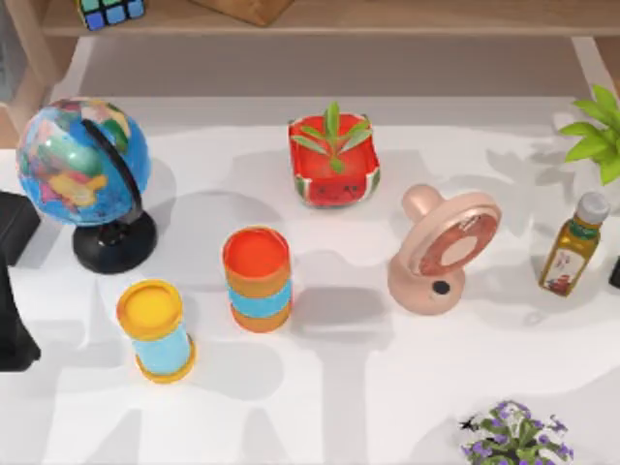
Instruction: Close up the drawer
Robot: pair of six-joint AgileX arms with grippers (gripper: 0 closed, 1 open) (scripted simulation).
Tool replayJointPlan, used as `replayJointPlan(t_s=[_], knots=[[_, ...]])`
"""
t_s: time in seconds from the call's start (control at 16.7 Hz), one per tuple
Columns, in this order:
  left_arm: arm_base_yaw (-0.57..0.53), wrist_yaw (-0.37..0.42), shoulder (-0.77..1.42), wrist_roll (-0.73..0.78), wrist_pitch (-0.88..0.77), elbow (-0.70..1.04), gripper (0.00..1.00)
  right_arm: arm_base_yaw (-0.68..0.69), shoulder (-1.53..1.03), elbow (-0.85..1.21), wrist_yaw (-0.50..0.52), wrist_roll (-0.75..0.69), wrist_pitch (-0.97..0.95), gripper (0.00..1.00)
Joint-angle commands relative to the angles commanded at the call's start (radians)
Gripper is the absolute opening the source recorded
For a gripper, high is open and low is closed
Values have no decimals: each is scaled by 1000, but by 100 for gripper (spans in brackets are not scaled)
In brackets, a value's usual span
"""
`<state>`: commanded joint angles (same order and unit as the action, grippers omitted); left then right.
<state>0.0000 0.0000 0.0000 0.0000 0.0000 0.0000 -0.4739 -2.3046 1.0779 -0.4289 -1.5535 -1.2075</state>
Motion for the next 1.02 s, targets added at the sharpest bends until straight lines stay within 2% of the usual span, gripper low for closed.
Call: replayJointPlan(t_s=[0.24,0.54,1.02], knots=[[0,0,0,0,0,0,100,33,-54,149,32,-2,74,0],[0,0,0,0,0,0,100,41,-67,177,41,2,94,0],[0,0,0,0,0,0,100,41,-67,177,41,2,94,60]])
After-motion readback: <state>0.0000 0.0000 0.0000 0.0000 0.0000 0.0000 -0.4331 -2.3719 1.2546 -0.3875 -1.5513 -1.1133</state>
